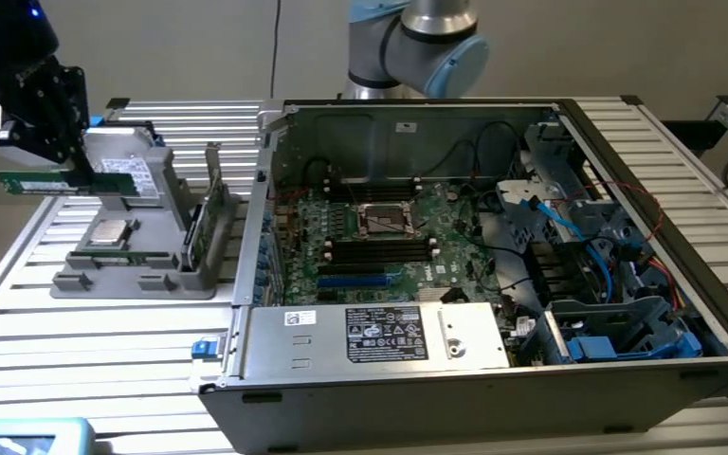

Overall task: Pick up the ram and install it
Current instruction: 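Pick up the ram and move it above insertion slot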

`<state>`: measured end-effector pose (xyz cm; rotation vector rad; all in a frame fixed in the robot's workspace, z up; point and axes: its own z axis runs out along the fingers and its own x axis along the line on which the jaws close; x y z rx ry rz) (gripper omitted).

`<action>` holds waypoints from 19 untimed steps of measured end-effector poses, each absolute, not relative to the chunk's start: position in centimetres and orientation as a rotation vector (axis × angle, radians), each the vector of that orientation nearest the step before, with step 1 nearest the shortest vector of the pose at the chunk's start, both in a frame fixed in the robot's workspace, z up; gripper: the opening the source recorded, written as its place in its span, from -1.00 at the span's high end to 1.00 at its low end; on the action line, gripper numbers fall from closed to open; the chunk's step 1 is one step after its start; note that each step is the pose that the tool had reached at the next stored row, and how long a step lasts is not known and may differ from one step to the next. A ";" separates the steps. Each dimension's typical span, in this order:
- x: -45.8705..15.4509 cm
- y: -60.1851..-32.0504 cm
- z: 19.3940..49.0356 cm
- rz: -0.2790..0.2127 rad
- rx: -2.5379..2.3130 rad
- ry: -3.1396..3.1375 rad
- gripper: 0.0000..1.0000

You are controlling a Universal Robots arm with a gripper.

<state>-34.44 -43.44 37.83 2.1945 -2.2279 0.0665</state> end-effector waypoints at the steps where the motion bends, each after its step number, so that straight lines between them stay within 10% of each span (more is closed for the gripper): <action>1: -34.1 -43.5 38.3 0.066 2.195 -2.228 0.73; 19: -26.2 -43.8 42.7 0.055 2.199 -2.233 0.73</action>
